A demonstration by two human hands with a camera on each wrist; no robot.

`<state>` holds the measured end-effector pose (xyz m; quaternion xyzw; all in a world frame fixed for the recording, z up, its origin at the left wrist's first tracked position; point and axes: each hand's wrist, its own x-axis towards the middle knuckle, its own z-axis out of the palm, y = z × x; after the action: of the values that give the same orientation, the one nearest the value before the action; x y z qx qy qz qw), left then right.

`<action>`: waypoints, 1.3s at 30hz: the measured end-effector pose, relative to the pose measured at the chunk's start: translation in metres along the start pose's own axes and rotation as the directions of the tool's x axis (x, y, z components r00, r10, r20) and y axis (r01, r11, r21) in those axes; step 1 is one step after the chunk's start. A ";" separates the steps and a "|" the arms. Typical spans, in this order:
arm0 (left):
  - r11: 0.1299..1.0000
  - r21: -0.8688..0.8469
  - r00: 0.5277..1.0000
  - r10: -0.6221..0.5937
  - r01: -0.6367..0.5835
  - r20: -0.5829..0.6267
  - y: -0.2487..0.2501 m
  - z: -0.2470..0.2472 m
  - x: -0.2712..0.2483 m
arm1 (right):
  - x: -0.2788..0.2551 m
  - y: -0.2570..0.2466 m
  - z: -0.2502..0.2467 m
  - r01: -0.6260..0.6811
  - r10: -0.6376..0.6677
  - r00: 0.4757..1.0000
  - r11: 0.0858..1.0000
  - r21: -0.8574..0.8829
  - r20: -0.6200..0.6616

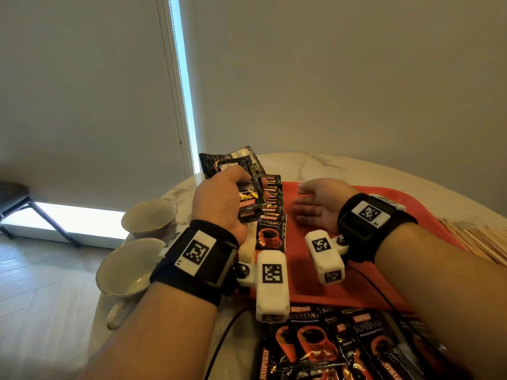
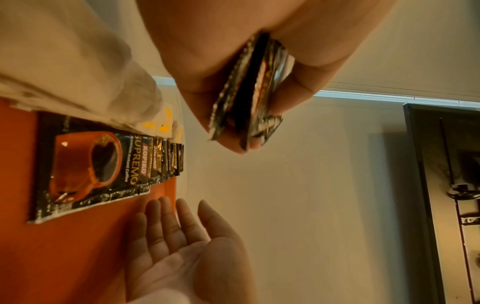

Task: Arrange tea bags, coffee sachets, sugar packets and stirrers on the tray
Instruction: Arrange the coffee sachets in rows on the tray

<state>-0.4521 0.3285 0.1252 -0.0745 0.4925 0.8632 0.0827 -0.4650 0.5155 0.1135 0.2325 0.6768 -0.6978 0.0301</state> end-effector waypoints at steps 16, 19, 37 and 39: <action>0.989 0.144 0.989 0.006 -0.027 0.146 -0.012 0.016 -0.018 | -0.053 0.006 -0.010 0.309 -0.335 0.917 0.940 0.147 0.215; 0.993 0.115 0.995 -0.024 0.014 0.092 -0.010 0.018 -0.017 | -0.049 0.002 -0.012 0.302 -0.329 0.926 0.940 0.160 0.185; 0.990 0.132 0.994 0.034 -0.047 0.104 -0.005 0.011 -0.017 | -0.056 -0.007 -0.015 0.755 -0.710 0.655 0.624 -0.201 0.257; 0.979 0.184 0.987 0.063 -0.091 0.150 -0.007 0.011 -0.017 | -0.056 -0.010 -0.017 0.720 -0.679 0.693 0.669 -0.184 0.242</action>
<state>-0.4343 0.3399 0.1282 0.0149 0.5682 0.8177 0.0910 -0.4141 0.5173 0.1441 -0.1061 0.7962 -0.5743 -0.1580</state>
